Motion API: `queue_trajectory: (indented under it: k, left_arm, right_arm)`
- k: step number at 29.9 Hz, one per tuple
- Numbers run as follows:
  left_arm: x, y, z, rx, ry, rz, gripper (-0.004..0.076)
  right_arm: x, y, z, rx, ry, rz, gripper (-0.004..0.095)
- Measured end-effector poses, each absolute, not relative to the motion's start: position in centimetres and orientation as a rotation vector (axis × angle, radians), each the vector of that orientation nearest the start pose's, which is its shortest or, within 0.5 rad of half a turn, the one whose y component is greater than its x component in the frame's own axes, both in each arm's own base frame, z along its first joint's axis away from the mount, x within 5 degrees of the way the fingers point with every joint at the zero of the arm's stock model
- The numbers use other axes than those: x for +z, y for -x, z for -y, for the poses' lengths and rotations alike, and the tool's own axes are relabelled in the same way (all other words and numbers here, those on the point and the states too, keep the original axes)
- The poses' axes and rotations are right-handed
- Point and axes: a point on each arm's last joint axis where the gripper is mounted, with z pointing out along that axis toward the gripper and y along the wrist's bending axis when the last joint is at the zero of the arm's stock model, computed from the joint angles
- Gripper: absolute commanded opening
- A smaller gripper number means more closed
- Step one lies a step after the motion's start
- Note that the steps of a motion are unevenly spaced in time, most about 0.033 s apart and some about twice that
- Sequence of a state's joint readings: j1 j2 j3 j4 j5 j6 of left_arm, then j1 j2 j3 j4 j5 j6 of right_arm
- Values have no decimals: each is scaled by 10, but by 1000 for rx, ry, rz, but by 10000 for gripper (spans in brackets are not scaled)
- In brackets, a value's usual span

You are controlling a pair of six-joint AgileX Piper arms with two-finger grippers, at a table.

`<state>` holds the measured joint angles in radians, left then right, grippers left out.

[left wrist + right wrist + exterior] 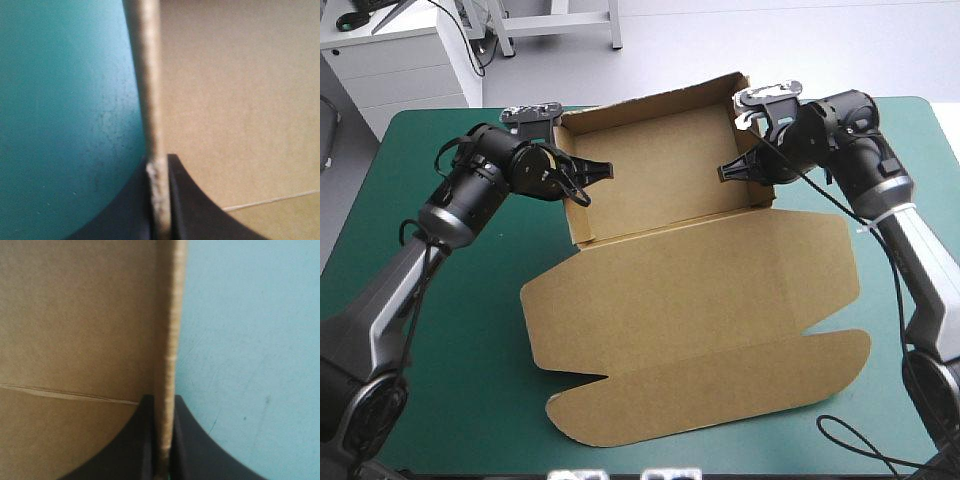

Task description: Fold the box

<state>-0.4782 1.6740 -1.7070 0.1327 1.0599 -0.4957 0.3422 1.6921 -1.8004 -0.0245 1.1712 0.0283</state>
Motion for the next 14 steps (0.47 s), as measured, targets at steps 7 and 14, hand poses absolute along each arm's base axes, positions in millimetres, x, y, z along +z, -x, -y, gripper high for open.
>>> queue_trajectory:
  k: [7, 14]
  left_arm:
    - [335, -362, 176, -76, -151, -2695, -8]
    - [306, -373, 185, -73, -212, -2772, -8]
  right_arm:
    - [353, -363, -128, 102, 376, -2692, -18]
    - [332, -373, -131, 87, 374, -2760, -19]
